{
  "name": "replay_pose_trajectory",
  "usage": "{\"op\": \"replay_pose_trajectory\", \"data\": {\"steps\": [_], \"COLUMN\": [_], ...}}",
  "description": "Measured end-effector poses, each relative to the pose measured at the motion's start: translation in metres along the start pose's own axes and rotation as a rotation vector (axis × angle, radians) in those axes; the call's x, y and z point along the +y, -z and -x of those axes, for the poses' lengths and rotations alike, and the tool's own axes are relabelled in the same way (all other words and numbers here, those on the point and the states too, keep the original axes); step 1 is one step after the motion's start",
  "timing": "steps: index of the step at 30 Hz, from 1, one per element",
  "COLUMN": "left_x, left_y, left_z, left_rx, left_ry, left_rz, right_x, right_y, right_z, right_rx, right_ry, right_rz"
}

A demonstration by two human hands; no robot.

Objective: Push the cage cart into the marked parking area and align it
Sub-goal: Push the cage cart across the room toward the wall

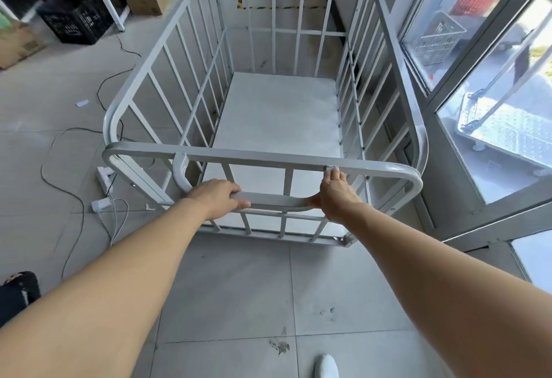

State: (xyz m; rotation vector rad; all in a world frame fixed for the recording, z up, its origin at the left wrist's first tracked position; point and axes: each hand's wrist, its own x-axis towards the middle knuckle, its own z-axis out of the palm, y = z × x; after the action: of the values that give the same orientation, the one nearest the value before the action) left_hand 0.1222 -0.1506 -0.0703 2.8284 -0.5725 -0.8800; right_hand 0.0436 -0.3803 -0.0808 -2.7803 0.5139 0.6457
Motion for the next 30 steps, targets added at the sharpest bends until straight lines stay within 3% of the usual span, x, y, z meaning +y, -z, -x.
{"op": "replay_pose_trajectory", "data": {"steps": [8,21,30], "left_x": [0.053,0.093,0.115], "left_y": [0.020,0.084,0.147], "left_z": [-0.062,-0.197,-0.287], "left_rx": [0.128,0.175,0.111], "left_ry": [0.045,0.034,0.110], "left_rz": [0.025,-0.002,0.011], "right_x": [0.046,0.079,0.098], "right_y": [0.045,0.122,0.182], "right_z": [-0.074,-0.201,-0.295], "right_rx": [-0.026,-0.027,0.035], "right_ry": [0.045,0.037,0.266], "right_rz": [-0.064,-0.054,0.172]}}
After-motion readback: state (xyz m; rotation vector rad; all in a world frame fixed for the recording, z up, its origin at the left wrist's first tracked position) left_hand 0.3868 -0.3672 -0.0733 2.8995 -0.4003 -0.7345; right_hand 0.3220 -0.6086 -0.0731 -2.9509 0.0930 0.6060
